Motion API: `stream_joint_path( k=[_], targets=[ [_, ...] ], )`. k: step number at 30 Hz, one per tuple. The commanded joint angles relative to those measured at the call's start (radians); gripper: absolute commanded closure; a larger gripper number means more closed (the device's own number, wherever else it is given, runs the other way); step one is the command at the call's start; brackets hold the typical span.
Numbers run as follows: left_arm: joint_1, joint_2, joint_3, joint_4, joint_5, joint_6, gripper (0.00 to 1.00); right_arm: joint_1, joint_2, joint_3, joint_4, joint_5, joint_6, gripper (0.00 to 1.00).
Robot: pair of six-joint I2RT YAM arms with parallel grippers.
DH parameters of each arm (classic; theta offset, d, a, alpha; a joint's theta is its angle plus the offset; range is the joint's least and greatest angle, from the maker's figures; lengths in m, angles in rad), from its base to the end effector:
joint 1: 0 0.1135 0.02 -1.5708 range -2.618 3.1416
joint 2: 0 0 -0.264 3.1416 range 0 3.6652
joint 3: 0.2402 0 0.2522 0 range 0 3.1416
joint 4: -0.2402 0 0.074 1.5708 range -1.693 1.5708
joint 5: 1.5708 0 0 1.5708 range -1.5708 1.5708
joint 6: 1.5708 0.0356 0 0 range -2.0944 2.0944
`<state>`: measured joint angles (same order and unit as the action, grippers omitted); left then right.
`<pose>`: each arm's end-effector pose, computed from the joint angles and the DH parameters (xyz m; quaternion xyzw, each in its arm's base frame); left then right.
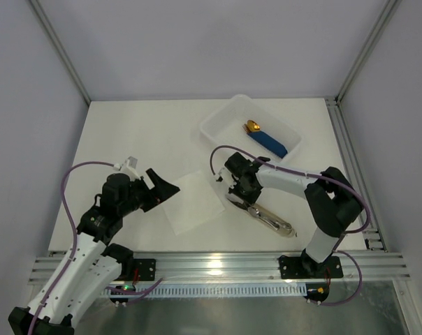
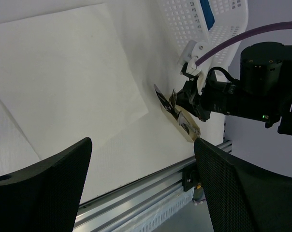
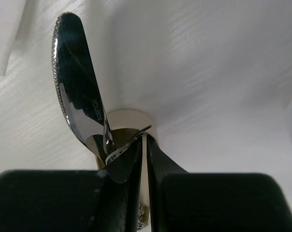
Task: Place the utensils on the paper napkin and roll it up
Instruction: Move the container to the center of the board.
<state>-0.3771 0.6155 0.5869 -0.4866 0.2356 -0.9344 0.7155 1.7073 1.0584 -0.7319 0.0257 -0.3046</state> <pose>0.1323 -0.0613 0.2654 -0.1791 0.8411 -0.3854 0.3345 0.2331 0.2014 0.1672 -0.4849 0.8693 0.0068 0.0955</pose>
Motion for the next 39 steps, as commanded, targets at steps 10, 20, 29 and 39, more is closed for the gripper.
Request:
stream_joint_path(
  k=[10,20,29,39],
  targets=[
    [0.004,-0.014,0.053,-0.017,-0.007,0.026,0.12,-0.004,0.083,0.138,0.072,-0.009,0.058,0.89],
    [0.004,-0.017,0.060,-0.035,-0.018,0.029,0.12,-0.005,0.147,0.278,0.065,0.029,0.114,0.84],
    [0.004,-0.022,0.057,-0.043,-0.019,0.026,0.12,-0.004,-0.043,0.258,0.063,0.105,0.128,0.72],
    [0.004,-0.026,0.067,-0.047,-0.024,0.029,0.12,-0.001,-0.281,-0.003,0.009,0.119,0.127,0.68]
  ],
)
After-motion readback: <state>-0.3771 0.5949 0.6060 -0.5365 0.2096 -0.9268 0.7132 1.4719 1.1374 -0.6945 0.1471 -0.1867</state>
